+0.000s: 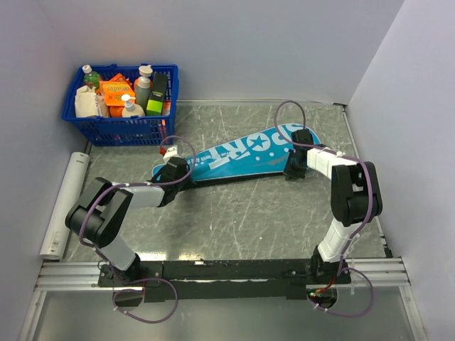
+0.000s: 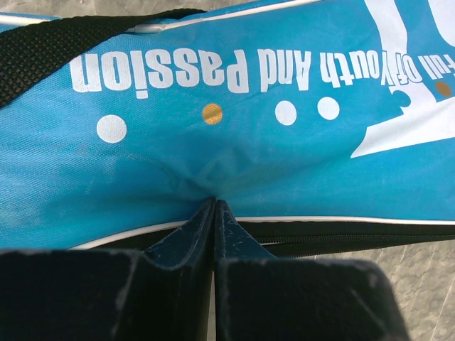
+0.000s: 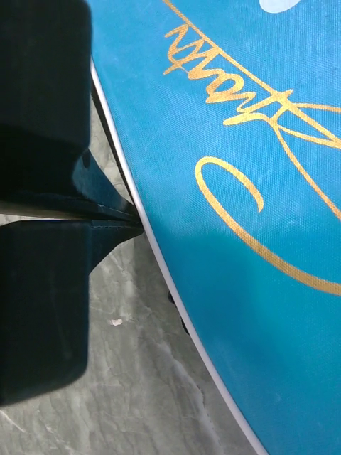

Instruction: Pack up the badminton gear

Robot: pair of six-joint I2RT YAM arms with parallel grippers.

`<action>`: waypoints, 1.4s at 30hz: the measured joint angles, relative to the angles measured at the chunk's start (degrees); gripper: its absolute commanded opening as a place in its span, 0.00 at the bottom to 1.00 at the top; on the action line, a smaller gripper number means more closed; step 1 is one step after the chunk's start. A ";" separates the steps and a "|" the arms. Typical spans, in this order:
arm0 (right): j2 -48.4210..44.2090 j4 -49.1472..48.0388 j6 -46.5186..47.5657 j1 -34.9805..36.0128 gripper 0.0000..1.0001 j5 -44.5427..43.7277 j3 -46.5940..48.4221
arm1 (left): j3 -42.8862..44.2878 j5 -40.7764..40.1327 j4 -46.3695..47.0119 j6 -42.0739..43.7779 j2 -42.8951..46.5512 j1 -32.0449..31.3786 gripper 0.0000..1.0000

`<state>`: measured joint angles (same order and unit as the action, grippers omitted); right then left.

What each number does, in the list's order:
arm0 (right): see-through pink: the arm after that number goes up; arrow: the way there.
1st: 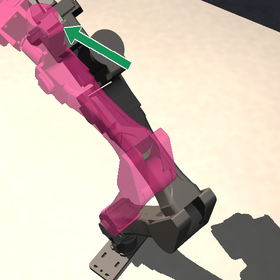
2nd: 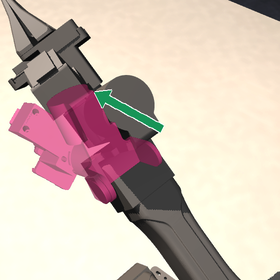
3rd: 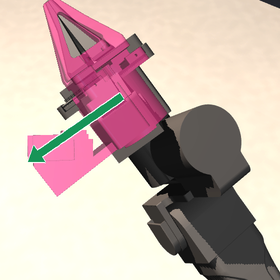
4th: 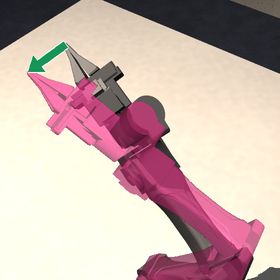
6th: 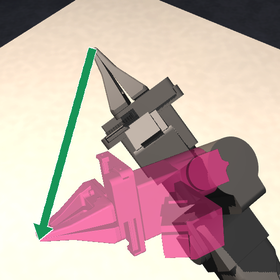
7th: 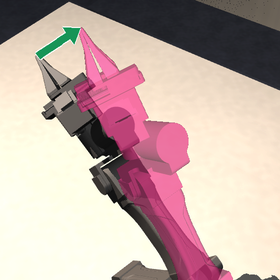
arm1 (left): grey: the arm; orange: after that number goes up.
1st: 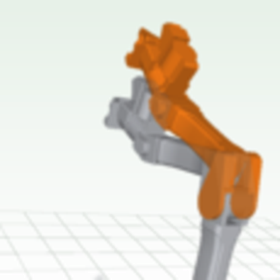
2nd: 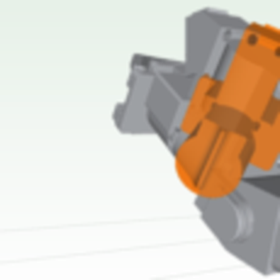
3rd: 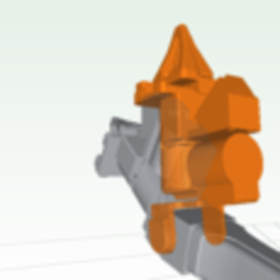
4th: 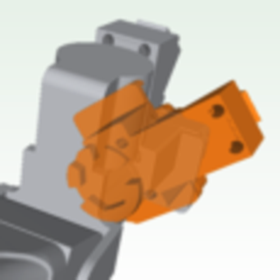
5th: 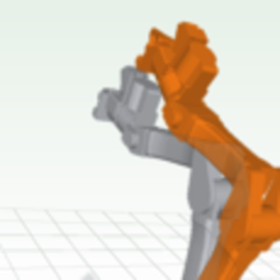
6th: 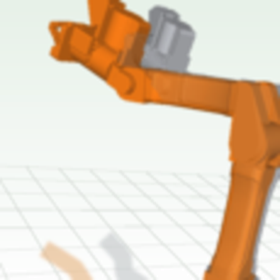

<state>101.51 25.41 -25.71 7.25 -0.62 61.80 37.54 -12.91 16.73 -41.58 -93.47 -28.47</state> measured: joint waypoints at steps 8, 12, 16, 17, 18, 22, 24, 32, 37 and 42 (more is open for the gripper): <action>0.00 -0.07 0.07 1.31 0.00 -0.17 0.02 | 0.07 0.00 -0.04 0.00 -0.02 0.00 0.09; 0.20 0.39 -0.20 5.01 0.00 -0.52 1.11 | 0.09 0.00 -0.02 0.02 -0.11 0.00 0.09; 1.42 1.25 -0.87 10.32 0.00 -0.17 4.55 | 0.11 0.04 0.00 0.02 -0.15 0.00 0.08; 1.86 1.25 -1.20 11.63 0.00 0.07 5.51 | 0.15 0.04 0.00 0.04 -0.17 0.00 0.08; 2.40 1.25 -1.51 12.81 0.00 0.46 6.38 | 0.22 0.04 -0.02 0.07 -0.20 0.00 0.08; 5.03 1.36 -2.49 17.16 0.00 3.06 10.05 | 0.44 0.17 0.00 0.24 -0.46 0.00 0.08; 6.36 1.44 -3.08 19.10 0.00 4.72 12.00 | 0.48 0.22 0.04 0.26 -0.50 0.00 0.07; 15.17 0.79 -5.33 26.80 0.00 13.14 20.39 | 0.46 0.85 0.31 0.42 -0.48 0.00 0.07; 18.62 -2.45 -6.51 31.12 0.00 20.15 22.03 | 0.44 1.38 0.37 0.44 -0.37 0.00 0.06; 18.71 -4.52 -7.13 31.98 0.00 22.27 22.05 | -0.59 3.89 -0.50 0.50 1.44 -0.02 0.09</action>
<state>120.22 20.88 -32.84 39.22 21.65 83.85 36.95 -9.02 16.23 -41.08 -92.03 -28.49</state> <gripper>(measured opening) 0.005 0.070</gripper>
